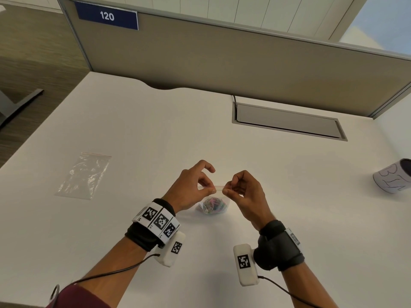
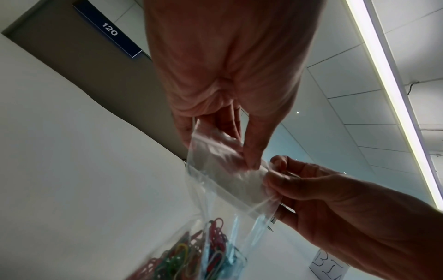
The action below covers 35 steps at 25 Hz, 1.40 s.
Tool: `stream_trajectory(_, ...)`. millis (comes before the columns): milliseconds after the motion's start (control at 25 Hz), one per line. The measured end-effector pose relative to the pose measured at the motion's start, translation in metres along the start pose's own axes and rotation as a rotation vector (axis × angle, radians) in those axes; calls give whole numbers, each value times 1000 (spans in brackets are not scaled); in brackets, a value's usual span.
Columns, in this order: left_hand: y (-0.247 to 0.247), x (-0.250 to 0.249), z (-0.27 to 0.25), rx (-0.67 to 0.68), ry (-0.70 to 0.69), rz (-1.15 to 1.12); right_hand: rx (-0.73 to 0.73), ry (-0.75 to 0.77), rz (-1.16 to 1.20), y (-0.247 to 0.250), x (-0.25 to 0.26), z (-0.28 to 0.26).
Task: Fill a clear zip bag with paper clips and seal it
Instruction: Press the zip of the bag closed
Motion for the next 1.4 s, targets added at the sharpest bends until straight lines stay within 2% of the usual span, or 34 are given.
stream_trajectory(240,-5,1,1,-45,40,-42,-21,-43,27,1,-5,-2)
stream_trajectory(400,-5,0,0,-19,21,-82,42,-59,-3,-3,-4,-2)
stream_trajectory(640,0,6,-2,-17,24,-16,-33,-49,40,0,-4,0)
stream_trajectory(1160,2,7,-1,-17,26,-43,-7,-60,3,-3,-6,2)
stream_trajectory(1400,4,15,-2,-65,47,-30,3,-62,42,-7,-6,2)
Point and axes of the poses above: each hand's wrist, its own z-axis towards the middle knuckle, its own y-axis out of the back of the hand, x = y × z, the point moved 6 cm from there along z, towards the middle knuckle, and after that the axes turned 2 degrees about x, right-handed, at the moved point
